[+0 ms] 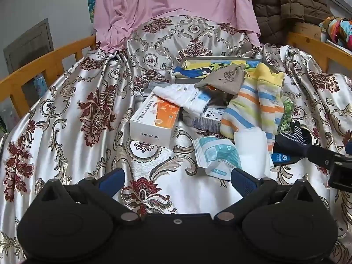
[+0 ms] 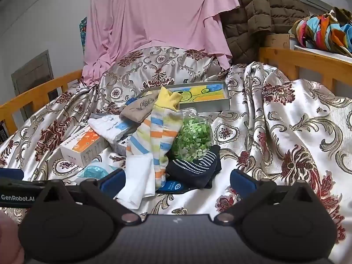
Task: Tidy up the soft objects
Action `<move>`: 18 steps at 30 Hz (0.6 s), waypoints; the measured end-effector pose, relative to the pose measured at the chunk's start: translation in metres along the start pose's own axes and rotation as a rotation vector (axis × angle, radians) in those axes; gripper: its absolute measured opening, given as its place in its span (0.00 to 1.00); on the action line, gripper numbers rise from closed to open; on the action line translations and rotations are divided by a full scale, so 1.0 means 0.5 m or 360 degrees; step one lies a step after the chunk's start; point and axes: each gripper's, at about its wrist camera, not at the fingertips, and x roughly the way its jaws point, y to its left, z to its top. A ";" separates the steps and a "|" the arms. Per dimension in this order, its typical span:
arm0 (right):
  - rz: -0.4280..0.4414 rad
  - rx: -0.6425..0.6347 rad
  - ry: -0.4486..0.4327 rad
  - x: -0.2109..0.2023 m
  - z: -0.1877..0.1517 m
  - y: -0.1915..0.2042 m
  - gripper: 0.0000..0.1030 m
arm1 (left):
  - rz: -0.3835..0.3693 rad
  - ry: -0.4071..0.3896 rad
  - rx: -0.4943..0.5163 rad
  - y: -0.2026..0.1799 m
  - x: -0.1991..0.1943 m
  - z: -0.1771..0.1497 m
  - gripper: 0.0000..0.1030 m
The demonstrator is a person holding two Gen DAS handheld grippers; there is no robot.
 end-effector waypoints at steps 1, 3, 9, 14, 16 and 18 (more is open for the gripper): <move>-0.0001 0.0003 0.0004 0.000 0.000 0.002 1.00 | 0.0011 -0.0043 0.0019 -0.001 -0.006 -0.004 0.99; -0.0005 0.0007 0.0004 -0.001 0.001 0.010 1.00 | 0.0010 -0.0039 0.0019 -0.001 -0.005 -0.004 0.99; 0.0013 0.0002 0.0032 0.005 -0.001 -0.003 1.00 | 0.0008 -0.0031 0.0019 -0.005 -0.003 -0.002 0.99; 0.0015 0.0005 0.0040 0.004 0.002 -0.007 1.00 | 0.0008 -0.0031 0.0020 -0.008 -0.005 -0.003 0.99; 0.0004 -0.0001 0.0040 0.008 -0.001 0.000 1.00 | 0.0007 -0.0031 0.0020 -0.008 -0.005 -0.003 0.99; 0.0003 -0.0003 0.0041 0.009 0.000 -0.001 1.00 | 0.0008 -0.0031 0.0020 -0.008 -0.005 -0.003 0.99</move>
